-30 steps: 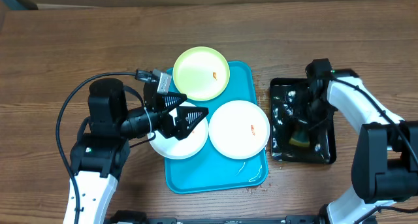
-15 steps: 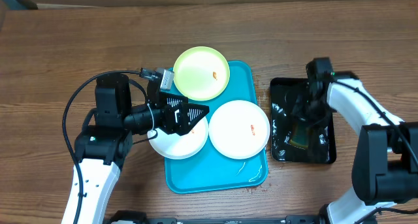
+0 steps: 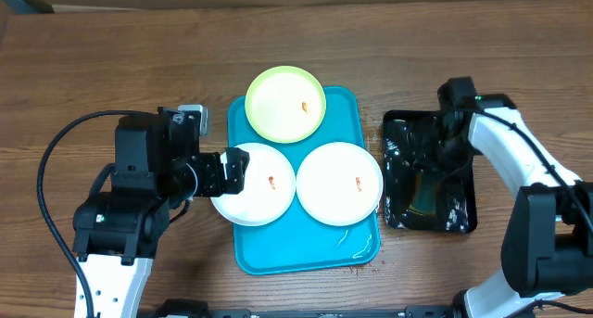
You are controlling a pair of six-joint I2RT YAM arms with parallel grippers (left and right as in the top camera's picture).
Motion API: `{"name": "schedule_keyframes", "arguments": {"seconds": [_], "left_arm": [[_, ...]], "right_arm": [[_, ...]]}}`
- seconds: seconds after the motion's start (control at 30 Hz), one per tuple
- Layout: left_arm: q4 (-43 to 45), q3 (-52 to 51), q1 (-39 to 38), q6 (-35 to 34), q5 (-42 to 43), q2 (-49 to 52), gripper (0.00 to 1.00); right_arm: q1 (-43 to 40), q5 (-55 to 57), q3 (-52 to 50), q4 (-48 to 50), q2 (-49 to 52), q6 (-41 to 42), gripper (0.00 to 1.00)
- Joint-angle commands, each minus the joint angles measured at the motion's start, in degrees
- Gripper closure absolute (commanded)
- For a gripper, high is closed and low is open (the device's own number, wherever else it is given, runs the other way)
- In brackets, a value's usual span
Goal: Clean dirty plates on tray and stack at the side
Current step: 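Grasp the green-and-yellow sponge in the water with the right gripper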
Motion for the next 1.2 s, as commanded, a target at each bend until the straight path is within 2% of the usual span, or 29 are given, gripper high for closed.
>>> {"name": "schedule_keyframes", "arguments": {"seconds": [0.0,0.1,0.27,0.33,0.37,0.4,0.47,0.5,0.63,0.73,0.77,0.87,1.0,1.07,1.17], "left_arm": [[-0.1,0.9,-0.1,1.3,-3.0,1.1,0.00],[-0.1,0.9,-0.1,1.3,-2.9,1.8,0.00],[-0.1,0.9,-0.1,1.3,-2.9,3.0,0.00],[-0.1,0.9,-0.1,1.3,-2.9,3.4,0.00],[-0.1,0.9,-0.1,1.3,-2.9,3.7,0.00],[-0.1,0.9,-0.1,1.3,-2.9,4.0,0.00],[-0.1,0.9,-0.1,1.3,-2.9,4.3,0.00],[-0.1,0.9,-0.1,1.3,-2.9,4.5,0.00],[-0.1,0.9,-0.1,1.3,-2.9,5.2,0.00],[-0.1,0.9,-0.1,1.3,-2.9,5.7,0.00],[-0.2,0.9,-0.1,1.3,-2.9,5.7,0.00],[-3.0,0.9,-0.1,1.3,-2.2,5.7,0.00],[-3.3,0.9,-0.1,1.3,-0.8,5.7,0.00],[-3.3,0.9,-0.1,1.3,0.7,5.7,0.00],[-3.3,0.9,-0.1,1.3,1.6,5.7,0.00]], "right_arm": [[0.0,-0.7,0.9,-3.9,-0.9,0.7,0.45],[0.6,-0.7,-1.7,-4.2,-0.9,3.5,0.46],[1.9,-0.7,-10.0,2.5,-0.9,8.2,0.50],[1.9,-0.7,-12.7,4.8,-0.9,9.9,0.56],[1.9,-0.7,-14.1,6.1,-0.9,10.7,0.63],[1.9,-0.7,-15.9,8.3,-0.9,11.5,0.76],[1.9,-0.3,-17.9,11.9,-0.9,12.0,0.94],[1.9,-0.3,-18.4,14.1,-0.9,11.9,0.96],[1.9,-0.3,-15.8,15.4,-1.0,10.2,0.96],[1.9,-0.3,-10.4,12.3,-1.3,6.7,0.96],[1.9,-0.3,-8.9,10.9,-1.5,5.7,0.93],[1.9,0.6,-4.0,5.3,-1.9,4.1,0.67],[1.9,2.3,-2.1,1.4,-1.9,4.4,0.51],[1.9,2.3,-2.7,0.3,-1.9,4.4,0.52],[2.1,2.0,-4.9,0.4,-1.9,7.6,0.78]]}}
